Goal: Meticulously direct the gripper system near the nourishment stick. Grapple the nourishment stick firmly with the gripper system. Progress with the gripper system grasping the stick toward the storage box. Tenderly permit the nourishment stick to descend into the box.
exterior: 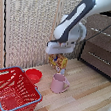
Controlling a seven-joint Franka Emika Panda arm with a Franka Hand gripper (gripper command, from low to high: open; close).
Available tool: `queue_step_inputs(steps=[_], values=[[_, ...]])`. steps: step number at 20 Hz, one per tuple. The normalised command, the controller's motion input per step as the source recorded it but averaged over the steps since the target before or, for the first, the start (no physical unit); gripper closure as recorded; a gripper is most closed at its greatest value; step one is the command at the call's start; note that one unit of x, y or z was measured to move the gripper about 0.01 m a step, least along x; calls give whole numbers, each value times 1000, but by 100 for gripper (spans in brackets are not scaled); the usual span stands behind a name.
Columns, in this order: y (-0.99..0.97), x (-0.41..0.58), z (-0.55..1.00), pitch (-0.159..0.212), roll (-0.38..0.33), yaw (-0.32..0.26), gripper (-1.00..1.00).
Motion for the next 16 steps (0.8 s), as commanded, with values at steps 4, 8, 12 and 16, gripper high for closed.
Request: queue_step_inputs(steps=[4,8,12,16], values=[[1,57,963,68,57,-12,100],[140,0,936,65,61,-26,100],[426,-140,859,14,80,-34,100],[645,-164,726,0,83,-29,100]])
